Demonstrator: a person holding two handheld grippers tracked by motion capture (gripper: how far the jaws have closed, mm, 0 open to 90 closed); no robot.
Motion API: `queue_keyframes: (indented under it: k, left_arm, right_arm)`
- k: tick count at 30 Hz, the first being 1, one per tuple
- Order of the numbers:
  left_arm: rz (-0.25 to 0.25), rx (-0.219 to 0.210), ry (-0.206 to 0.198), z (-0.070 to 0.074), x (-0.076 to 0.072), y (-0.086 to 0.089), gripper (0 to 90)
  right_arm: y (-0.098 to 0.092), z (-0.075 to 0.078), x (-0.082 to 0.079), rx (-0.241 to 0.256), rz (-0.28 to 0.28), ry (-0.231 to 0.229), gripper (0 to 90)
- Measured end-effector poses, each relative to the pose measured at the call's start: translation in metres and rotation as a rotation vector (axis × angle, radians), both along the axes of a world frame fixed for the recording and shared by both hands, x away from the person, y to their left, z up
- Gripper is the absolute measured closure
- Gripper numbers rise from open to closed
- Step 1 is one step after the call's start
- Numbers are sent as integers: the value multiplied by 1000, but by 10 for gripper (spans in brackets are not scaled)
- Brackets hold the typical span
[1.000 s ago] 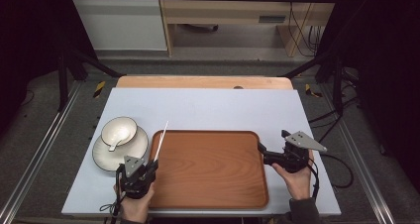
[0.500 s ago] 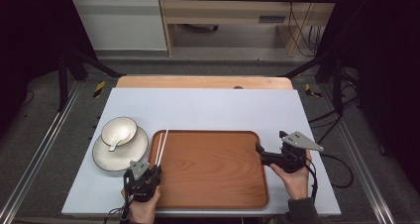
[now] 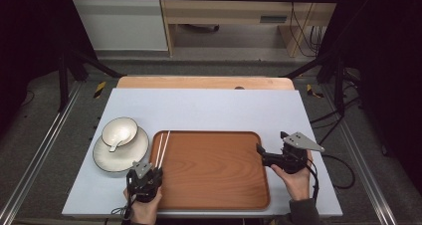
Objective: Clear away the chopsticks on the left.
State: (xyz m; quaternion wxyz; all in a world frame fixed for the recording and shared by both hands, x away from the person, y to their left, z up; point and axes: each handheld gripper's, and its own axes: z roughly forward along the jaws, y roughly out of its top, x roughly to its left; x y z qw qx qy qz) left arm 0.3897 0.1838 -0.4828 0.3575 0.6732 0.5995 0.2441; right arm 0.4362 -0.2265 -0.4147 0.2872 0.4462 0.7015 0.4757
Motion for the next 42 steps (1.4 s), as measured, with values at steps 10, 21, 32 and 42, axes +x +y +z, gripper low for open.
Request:
queue_keyframes:
  k: [10, 21, 32, 42]
  left_arm:
    - [-15, 2, 0, 2, 1, 0, 813]
    - [-120, 5, -82, 35, 1, 5, 689]
    - [-386, 15, -121, 58, 14, 24, 420]
    - [-421, -11, -142, 45, 8, 66, 353]
  right_arm:
    - [0, 0, 0, 4, 2, 1, 62]
    - [-1, 1, -1, 7, -7, -8, 62]
    - [-4, 3, -3, 18, -11, -12, 61]
    - [-10, 2, -2, 29, -27, -8, 61]
